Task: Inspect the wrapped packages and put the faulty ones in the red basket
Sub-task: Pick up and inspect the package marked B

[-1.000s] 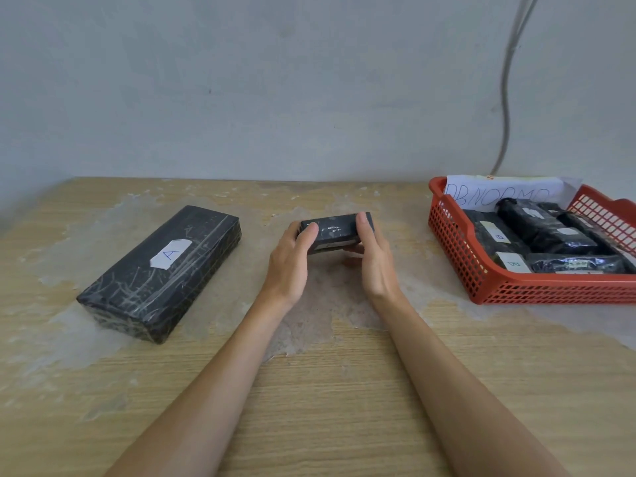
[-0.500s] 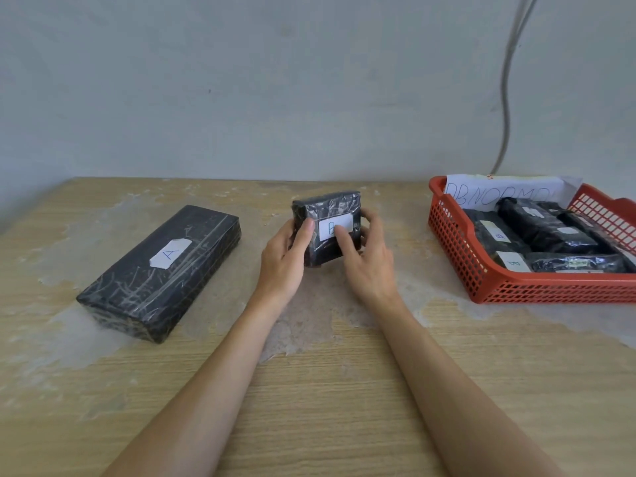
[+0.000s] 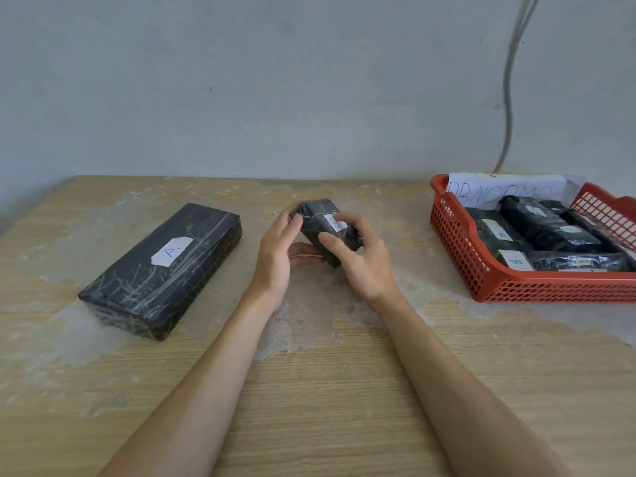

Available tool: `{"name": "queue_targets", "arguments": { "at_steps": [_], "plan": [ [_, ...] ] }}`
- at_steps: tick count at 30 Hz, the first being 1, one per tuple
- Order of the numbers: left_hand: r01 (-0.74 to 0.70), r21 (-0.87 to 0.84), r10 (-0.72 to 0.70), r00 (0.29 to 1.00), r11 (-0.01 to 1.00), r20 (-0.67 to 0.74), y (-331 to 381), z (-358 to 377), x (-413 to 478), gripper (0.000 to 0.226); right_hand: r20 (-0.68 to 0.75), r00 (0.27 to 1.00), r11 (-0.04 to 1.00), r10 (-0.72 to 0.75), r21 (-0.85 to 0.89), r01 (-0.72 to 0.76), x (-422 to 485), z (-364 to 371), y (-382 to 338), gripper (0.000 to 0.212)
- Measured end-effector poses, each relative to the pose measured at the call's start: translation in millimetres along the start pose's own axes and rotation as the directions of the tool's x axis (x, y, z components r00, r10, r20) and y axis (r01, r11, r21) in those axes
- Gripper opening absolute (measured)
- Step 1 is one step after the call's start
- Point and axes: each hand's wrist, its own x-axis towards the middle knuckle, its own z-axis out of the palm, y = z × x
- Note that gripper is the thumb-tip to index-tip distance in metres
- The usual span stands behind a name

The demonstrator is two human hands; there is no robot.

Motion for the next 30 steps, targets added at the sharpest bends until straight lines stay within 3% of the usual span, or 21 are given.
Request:
{"name": "queue_targets", "arguments": {
  "at_steps": [5, 13, 18, 21, 26, 30],
  "plan": [
    [-0.031, 0.046, 0.035, 0.996, 0.998, -0.087, -7, 1, 3, 0.033, 0.036, 0.999, 0.998, -0.032, -0.050, 0.034, 0, 0, 3, 0.055],
    [-0.054, 0.044, 0.055, 0.998, 0.998, -0.023, -7, 3, 2, 0.033, 0.016, 1.000, 0.999, -0.025, -0.035, 0.025, 1, 1, 6, 0.068],
    [-0.038, 0.008, 0.038, 0.995, 0.999, -0.096, -8, 4, 3, 0.027, -0.006, 1.000, 0.991, -0.025, -0.130, 0.024, -2, 3, 2, 0.057],
    [-0.044, 0.022, 0.046, 0.991, 0.999, -0.122, -10, 2, 4, 0.028, 0.016, 0.998, 0.983, -0.058, -0.171, 0.060, -2, 3, 5, 0.064],
    [-0.023, 0.043, 0.026, 0.997, 0.999, -0.076, -8, 2, 2, 0.030, 0.033, 0.998, 0.984, -0.059, -0.168, 0.063, 1, 1, 8, 0.072],
    [-0.024, 0.046, 0.027, 0.998, 0.999, -0.060, -8, 3, 3, 0.030, 0.015, 0.997, 0.989, -0.071, -0.127, 0.073, 4, -4, 10, 0.058]
  ]
}}
